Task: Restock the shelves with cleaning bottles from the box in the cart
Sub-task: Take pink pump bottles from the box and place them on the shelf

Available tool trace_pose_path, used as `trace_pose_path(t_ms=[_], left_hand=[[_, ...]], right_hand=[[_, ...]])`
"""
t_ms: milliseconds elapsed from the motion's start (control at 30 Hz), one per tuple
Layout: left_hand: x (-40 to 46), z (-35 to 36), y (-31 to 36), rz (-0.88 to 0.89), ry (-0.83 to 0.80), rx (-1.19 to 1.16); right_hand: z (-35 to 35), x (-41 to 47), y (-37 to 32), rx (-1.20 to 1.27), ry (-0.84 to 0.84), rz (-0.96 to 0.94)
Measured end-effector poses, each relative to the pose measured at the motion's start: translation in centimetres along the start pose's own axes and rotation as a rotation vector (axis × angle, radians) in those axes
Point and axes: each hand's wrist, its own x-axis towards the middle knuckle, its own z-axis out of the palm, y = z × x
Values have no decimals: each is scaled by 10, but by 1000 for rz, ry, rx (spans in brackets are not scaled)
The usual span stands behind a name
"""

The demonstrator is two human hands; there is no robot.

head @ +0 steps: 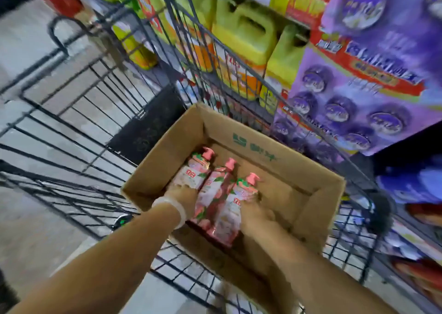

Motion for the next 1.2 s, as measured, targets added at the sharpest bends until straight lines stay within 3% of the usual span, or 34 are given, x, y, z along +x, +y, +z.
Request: trace_pose_path(t_ms=[167,267,400,533,633,833,933,1067,1133,1200], left_hand=[[39,32,19,94,-48,64],[57,45,42,30,-63,13],[76,55,62,-50,-96,18],[84,57,61,-75,-93,-65],[89,52,50,-142,-105,-175],[94,47,55,-147,-167,-140],[90,58,64,-100,-157,-151],[78,42,67,-50,-261,-529],[60,19,71,47,-406,-690],[42,0,77,127,-423,-823]], right_hand=[[28,35,10,86,-82,189],[36,58,17,438,-124,241],[63,86,16,974,-16,370],[78,105,20,1240,13,468],[79,107,23,1391,-57,533],[81,93,35,1442,39,690],[77,74,51,1415,119,668],[52,51,73,1316,180,504],[32,39,79,1265,157,402],[10,23,78,1259,108,267]])
